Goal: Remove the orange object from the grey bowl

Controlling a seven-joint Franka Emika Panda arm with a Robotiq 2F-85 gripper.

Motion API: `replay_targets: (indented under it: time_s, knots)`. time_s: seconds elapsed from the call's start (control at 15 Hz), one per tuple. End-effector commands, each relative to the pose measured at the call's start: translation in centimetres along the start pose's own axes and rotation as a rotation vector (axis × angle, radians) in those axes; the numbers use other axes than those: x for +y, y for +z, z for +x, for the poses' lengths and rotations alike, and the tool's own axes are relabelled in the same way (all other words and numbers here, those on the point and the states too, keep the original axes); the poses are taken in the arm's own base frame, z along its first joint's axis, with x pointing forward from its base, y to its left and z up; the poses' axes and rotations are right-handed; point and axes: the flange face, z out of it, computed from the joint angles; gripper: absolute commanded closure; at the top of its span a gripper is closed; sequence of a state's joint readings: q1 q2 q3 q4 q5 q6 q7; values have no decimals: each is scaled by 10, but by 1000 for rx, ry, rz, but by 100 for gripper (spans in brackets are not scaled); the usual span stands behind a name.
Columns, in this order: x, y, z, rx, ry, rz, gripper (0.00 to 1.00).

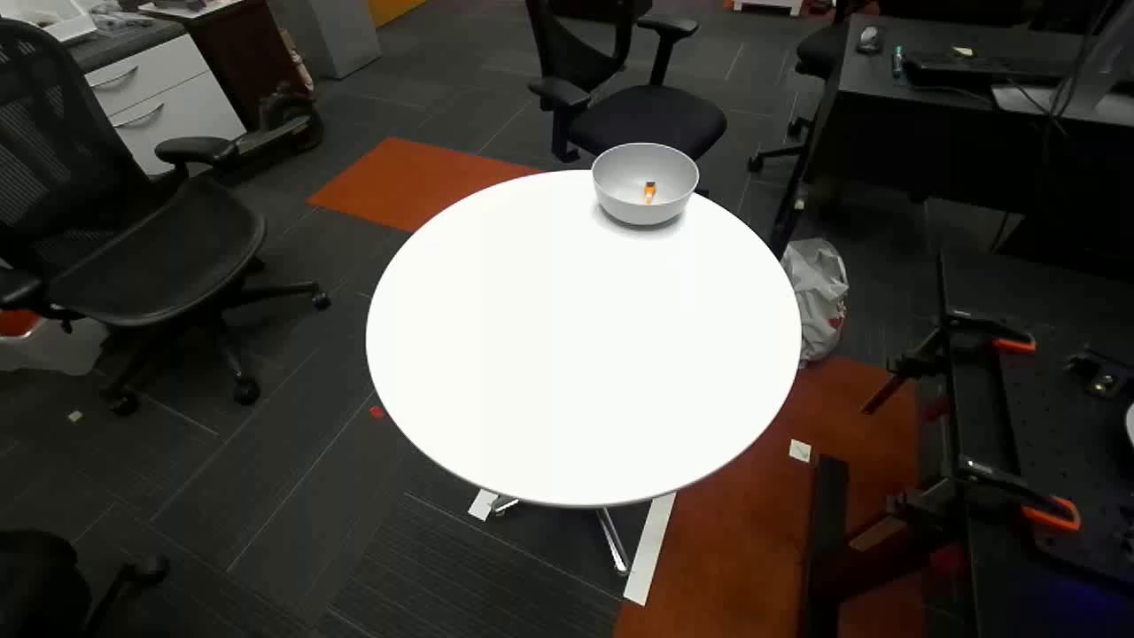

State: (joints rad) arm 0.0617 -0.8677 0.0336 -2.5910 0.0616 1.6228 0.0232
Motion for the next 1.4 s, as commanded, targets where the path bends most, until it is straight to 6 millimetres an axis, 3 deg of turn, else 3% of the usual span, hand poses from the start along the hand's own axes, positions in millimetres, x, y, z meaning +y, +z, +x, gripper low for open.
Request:
replay_targets:
  time_s: [0.0, 0.4, 0.6, 1.07, 1.33]
  knots:
    - [0, -1, 0, -1, 0, 0, 0]
    - [0, -1, 0, -1, 0, 0, 0]
    - [11, -5, 29, 8, 75, 25, 0]
    - [72, -14, 108, 112, 429, 131, 0]
    - [104, -4, 151, 148, 643, 170, 0]
